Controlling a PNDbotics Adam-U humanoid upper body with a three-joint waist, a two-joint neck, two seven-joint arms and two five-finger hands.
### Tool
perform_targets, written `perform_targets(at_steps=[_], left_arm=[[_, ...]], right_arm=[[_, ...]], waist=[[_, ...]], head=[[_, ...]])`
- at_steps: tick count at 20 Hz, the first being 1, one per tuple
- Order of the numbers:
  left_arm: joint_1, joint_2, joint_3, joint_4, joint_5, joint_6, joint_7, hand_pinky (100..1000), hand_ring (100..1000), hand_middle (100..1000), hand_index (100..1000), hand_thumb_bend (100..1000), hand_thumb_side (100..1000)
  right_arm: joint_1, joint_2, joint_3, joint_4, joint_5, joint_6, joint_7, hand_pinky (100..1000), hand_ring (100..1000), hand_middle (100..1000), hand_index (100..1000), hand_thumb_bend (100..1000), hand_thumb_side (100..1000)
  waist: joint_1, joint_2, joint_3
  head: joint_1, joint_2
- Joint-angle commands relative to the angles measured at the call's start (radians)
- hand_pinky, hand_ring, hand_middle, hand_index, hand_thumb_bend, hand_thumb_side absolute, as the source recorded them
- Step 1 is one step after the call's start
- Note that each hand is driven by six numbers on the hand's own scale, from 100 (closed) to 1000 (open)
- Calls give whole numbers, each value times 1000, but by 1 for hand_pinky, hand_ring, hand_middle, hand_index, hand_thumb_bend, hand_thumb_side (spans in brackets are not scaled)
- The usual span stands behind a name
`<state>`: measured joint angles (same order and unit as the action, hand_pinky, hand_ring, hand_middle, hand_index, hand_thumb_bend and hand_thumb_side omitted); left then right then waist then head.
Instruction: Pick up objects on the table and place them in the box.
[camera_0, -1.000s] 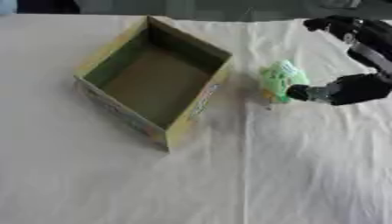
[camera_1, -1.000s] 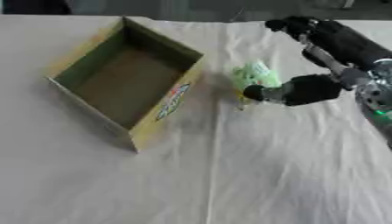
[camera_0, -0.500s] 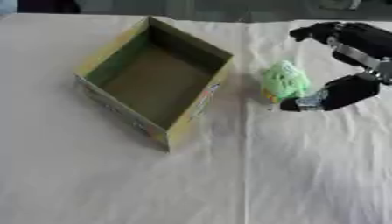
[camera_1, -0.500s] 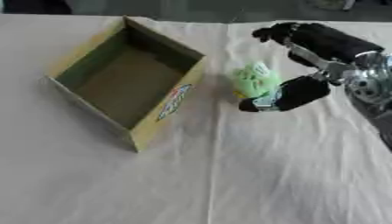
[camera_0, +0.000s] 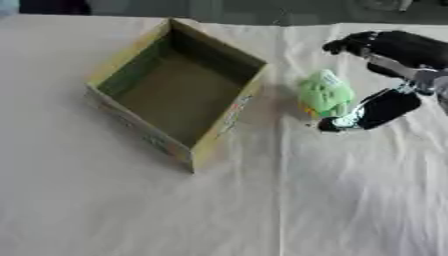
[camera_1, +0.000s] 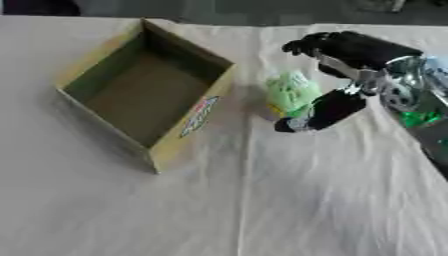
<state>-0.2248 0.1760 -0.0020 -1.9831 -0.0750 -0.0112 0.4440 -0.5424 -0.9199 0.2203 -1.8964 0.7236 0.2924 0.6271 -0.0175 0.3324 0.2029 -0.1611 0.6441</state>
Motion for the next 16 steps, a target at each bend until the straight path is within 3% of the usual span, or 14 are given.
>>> perform_targets(at_steps=[1, 16], left_arm=[[-3, 17, -1, -17, 2, 0, -4, 306, 569, 678, 784, 100, 713], [-4, 12, -4, -17, 6, 2, -8, 305, 570, 677, 784, 100, 713]], right_arm=[[-32, -11, 7, 44, 18, 3, -1, 902, 932, 877, 1000, 631, 513], [-124, 68, 73, 337, 77, -30, 4, 895, 930, 881, 1000, 613, 512]], waist=[[2, -18, 1], [4, -11, 12]], head=[[-4, -9], [-10, -10]])
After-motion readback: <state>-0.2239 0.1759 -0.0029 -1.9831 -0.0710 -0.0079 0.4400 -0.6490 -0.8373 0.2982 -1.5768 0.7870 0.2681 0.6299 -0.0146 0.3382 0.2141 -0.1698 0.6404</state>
